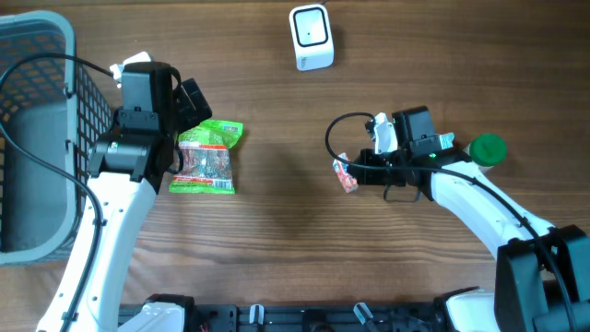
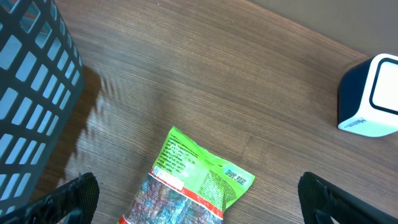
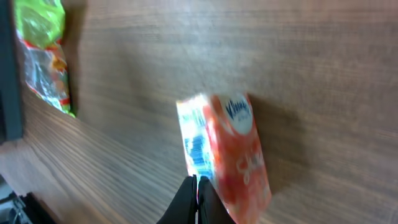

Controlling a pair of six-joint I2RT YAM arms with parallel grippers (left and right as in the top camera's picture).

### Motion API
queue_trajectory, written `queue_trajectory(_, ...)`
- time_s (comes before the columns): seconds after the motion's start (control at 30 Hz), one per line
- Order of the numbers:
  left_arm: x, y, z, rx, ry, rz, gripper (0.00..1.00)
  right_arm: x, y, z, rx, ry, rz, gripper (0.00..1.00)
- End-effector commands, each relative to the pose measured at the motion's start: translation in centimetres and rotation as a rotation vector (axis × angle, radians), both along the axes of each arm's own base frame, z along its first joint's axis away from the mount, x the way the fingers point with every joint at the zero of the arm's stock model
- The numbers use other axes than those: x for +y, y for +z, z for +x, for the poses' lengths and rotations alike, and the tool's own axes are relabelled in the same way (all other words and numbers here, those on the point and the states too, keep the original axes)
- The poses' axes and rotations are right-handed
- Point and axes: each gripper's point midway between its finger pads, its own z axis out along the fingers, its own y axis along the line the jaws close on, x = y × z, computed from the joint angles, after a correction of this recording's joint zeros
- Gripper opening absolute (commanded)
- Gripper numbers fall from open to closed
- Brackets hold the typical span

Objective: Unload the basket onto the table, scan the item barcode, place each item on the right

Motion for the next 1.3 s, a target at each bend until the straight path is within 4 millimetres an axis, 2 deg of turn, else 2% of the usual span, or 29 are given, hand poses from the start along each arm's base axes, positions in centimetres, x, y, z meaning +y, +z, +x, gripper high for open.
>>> queue_trajectory(0.0, 0.5, 0.6, 0.2, -0.014, 0.013, 0.014, 1.00, 0.4, 0.8, 0.9, -0.027, 0.000, 0.025, 0.04)
queue_trajectory(0.1, 0.5, 0.6, 0.2, -0.014, 0.013, 0.014, 1.00, 0.1, 1.3, 1.8, -0.049, -0.025, 0.020, 0.04)
queue_trajectory(0.2, 0.5, 0.6, 0.2, -0.014, 0.013, 0.014, 1.00, -1.7, 0.4, 2.5, -0.055, -0.095, -0.067, 0.04)
queue_trajectory(0.33, 0.5, 0.6, 0.2, -0.014, 0.013, 0.014, 1.00, -2.7, -0.3, 2.4, -0.040, -0.141, -0.120, 0.04)
queue_trajectory(0.5, 0.5, 0.6, 0.2, -0.014, 0.013, 0.014, 1.00, -2.9, -1.3, 1.5, -0.010, -0.139, -0.129, 0.04)
queue_trajectory(0.77, 0.5, 0.6, 0.2, -0.014, 0.013, 0.014, 1.00, -2.0, -1.1, 0.6, 0.023, -0.107, -0.080, 0.04)
queue_trajectory(1.27, 0.5, 0.6, 0.2, -0.014, 0.013, 0.014, 1.00, -2.3, -1.7, -0.5, 0.076, -0.105, -0.097, 0.04)
